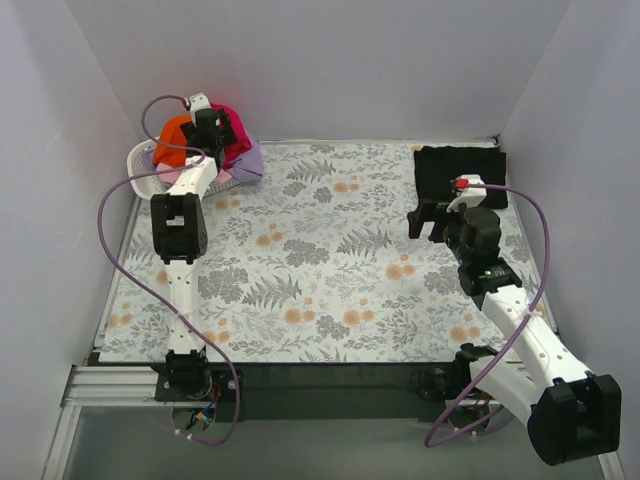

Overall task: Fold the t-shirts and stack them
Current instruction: Grab the tshirt from the pile, then move the tshirt to the center of the board

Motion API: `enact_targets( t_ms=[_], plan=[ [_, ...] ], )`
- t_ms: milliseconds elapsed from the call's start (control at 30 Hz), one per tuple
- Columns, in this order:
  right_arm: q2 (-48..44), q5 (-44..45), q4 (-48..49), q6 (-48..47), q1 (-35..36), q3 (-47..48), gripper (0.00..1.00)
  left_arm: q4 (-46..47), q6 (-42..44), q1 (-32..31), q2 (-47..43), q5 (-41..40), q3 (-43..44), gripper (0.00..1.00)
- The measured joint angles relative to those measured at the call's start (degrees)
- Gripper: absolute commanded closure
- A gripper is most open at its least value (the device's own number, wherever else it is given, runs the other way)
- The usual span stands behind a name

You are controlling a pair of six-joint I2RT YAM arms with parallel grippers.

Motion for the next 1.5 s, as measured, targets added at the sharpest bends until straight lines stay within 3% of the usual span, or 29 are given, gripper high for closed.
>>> enact_targets(
  t_ms=[467,567,600,667,700,767,800,967,1133,1267,1500],
  plan=[
    [2.14,-2.91,0.76,0.42,0.0,0.0,0.02,4.39,1.38,0.0,-6.88,-2.6,-10.19,0.3],
    [2.36,-3.82,0.76,0.44,0.0,0.0,0.02,5.46,1.66,0.0,-9.22,-3.06,-13.2,0.41],
    [2.45,-4.11,0.76,0.44,0.0,0.0,0.02,5.66,1.84,0.0,-9.75,-3.17,-13.75,0.51],
    [2.56,-4.5,0.79,0.46,0.0,0.0,0.02,6.32,1.9,-0.02,-10.29,-3.3,-14.01,0.6],
    [2.6,-4.66,0.79,0.44,0.0,0.0,0.02,6.6,2.25,-0.04,-10.47,-3.32,-14.12,0.68],
    [2.62,-4.96,0.79,0.44,0.0,0.0,0.03,7.17,1.88,-0.13,-10.73,-3.3,-14.43,0.95],
    [2.62,-5.14,0.81,0.44,0.0,0.0,0.02,7.32,1.97,-0.22,-10.82,-3.3,-14.56,1.0],
    [2.62,-5.75,0.85,0.44,0.0,0.0,0.03,7.28,2.49,-0.31,-12.11,-2.89,-16.06,1.0],
    [2.62,-6.12,0.9,0.46,0.0,0.0,0.02,5.99,1.55,-0.24,-19.17,-0.68,-21.14,1.0],
    [2.62,-6.4,0.96,0.48,0.02,0.0,0.03,5.44,-0.31,0.26,-30.82,7.34,-25.27,1.0],
    [2.56,-7.04,1.16,0.66,0.02,0.0,0.03,6.58,-6.32,-0.17,-47.6,38.66,-20.5,1.0]
  ],
)
